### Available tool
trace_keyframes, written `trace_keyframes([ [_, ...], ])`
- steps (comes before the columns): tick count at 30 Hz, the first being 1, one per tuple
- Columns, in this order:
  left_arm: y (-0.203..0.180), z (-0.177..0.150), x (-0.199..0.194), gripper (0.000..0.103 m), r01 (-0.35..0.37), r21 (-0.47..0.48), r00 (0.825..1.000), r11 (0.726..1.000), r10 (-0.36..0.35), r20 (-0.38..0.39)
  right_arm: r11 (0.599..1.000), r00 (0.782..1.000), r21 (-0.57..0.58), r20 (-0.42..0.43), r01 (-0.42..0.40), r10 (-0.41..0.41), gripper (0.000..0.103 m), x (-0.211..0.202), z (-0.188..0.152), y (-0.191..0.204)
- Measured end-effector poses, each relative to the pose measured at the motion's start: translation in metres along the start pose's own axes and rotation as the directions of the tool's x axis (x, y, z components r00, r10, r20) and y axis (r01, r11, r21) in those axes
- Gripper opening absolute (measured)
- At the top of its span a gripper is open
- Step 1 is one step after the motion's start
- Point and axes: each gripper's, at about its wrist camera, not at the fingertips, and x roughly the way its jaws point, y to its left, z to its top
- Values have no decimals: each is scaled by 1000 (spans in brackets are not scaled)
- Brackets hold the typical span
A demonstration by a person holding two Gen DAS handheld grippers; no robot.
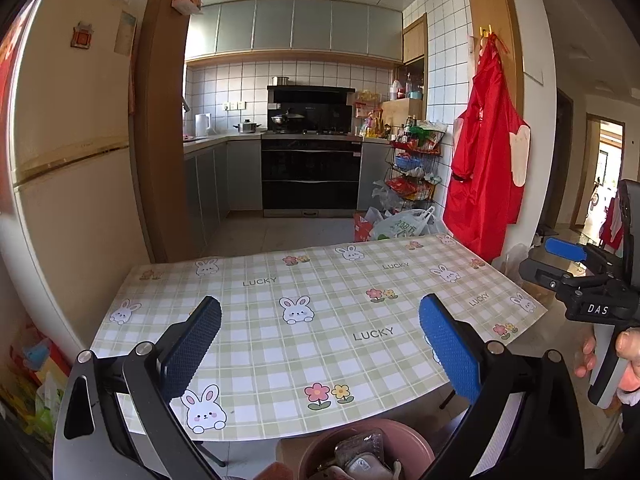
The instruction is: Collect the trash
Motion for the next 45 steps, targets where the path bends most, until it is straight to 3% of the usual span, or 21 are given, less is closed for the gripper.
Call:
trace_keyframes([
  [5,-2,3,0,97,-46,13,999,999,46,-2,1000,1000,6,-1,0,0,98,-2,2,-1],
  [45,-4,3,-2,97,-25,35,1000,999,25,-6,999,998,-8,-32,44,-45,98,2,2,-7],
])
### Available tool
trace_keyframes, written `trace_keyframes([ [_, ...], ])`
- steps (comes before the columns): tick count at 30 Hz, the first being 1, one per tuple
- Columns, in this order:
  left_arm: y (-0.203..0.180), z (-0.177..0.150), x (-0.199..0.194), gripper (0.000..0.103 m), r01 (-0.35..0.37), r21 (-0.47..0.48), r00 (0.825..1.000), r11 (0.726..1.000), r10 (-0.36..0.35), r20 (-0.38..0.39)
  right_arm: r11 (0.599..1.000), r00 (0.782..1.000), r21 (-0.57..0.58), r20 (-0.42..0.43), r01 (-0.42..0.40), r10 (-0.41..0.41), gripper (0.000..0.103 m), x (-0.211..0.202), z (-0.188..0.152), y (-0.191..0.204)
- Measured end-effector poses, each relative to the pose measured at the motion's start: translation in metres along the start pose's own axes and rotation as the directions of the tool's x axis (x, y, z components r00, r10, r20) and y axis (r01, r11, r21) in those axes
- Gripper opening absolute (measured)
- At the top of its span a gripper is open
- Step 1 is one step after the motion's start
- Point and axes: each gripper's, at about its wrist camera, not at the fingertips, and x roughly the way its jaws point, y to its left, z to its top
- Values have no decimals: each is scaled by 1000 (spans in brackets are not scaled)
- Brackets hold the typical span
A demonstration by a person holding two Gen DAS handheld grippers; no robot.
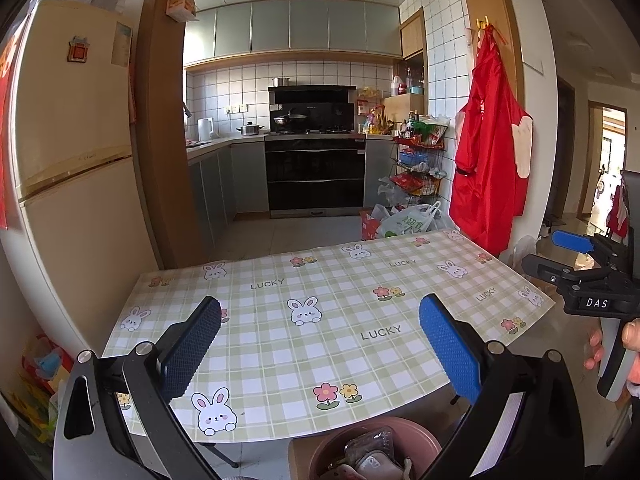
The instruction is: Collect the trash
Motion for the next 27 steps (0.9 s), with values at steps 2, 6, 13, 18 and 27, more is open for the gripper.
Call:
trace_keyframes([
  [2,0,0,0,97,1,2,1000,1000,-1,1,1000,1000,5,-2,-1,1,98,0,-1,-1],
  [6,-2,0,-1,97,-2,7,1000,1000,2,5,1000,1000,1,-3,9,-9,98,0,-1,-1],
  [13,-3,1,-2,97,0,14,1000,1000,0,6,1000,1000,2,-7,14,-14,98,0,-3,-1],
  [18,-4,1,-4,97,6,18,1000,1000,-7,15,1000,1000,2,-8,15,-15,98,0,-3,-1],
  [27,-5,2,-6,97,0,24,1000,1000,-1,18,1000,1000,3,-11,16,-15,98,1,-4,-1],
])
